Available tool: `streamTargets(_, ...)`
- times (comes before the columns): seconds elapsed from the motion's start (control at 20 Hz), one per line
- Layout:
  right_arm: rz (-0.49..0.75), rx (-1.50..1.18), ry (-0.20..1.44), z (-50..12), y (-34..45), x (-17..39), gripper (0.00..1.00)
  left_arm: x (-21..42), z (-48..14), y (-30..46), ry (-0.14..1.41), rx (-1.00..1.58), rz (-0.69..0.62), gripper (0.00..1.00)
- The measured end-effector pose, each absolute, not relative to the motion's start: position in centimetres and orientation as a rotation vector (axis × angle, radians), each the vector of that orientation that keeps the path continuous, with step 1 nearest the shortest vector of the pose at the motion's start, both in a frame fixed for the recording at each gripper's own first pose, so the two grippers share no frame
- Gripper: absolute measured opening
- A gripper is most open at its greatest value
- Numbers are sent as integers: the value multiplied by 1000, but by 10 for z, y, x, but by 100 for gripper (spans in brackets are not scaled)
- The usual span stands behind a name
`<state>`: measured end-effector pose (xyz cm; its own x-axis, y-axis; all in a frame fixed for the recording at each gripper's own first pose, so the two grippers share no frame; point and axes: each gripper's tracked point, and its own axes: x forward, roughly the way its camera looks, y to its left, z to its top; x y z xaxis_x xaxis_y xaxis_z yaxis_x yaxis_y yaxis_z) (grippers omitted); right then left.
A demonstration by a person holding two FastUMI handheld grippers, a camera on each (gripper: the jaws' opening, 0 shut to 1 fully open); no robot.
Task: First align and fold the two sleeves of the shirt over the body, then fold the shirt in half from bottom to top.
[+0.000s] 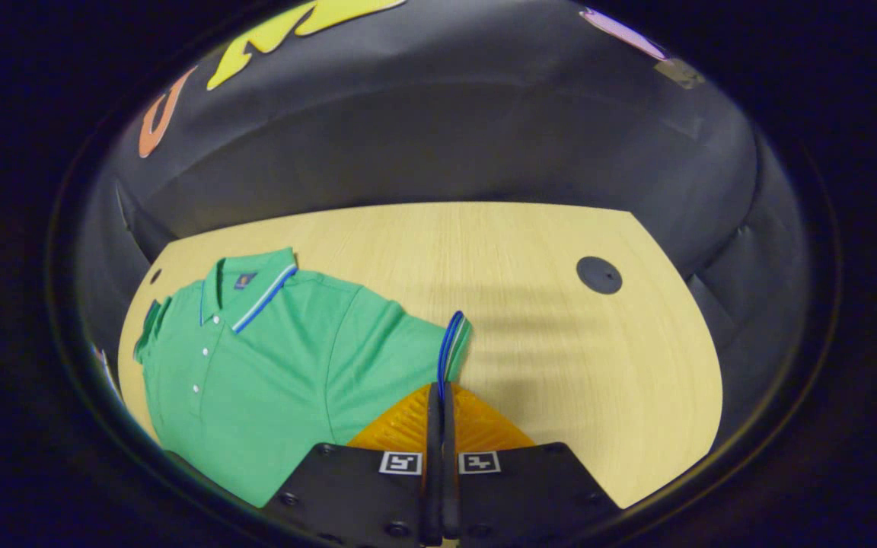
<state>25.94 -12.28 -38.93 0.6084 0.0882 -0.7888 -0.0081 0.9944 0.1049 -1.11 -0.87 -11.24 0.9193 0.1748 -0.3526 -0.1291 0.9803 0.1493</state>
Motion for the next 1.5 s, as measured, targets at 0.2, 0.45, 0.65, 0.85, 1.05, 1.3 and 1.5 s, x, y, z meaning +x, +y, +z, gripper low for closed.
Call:
streamTargets(0.2, 73, 213, 878, -357, -110, 259, 3, -15, -111, -3, 365, 116, 168, 98)
streamTargets(0.45, 92, 274, 859, -330, -83, 263, 3, -23, -111, 7, 368, 71, 193, 98)
streamTargets(0.65, 139, 272, 853, -318, -46, 269, 3, -32, -111, 21, 373, 54, 228, 98)
streamTargets(0.85, 198, 237, 875, -322, -2, 271, 3, -42, -104, 35, 361, 56, 248, 99)
streamTargets(1.05, 217, 240, 918, -334, 34, 272, 2, -51, -101, 51, 359, 52, 279, 99)
streamTargets(1.3, 238, 371, 936, -328, 63, 269, 2, -58, -100, 58, 352, 1, 274, 99)
streamTargets(1.5, 280, 362, 877, -302, 63, 269, 37, -54, -100, 63, 349, -17, 269, 98)
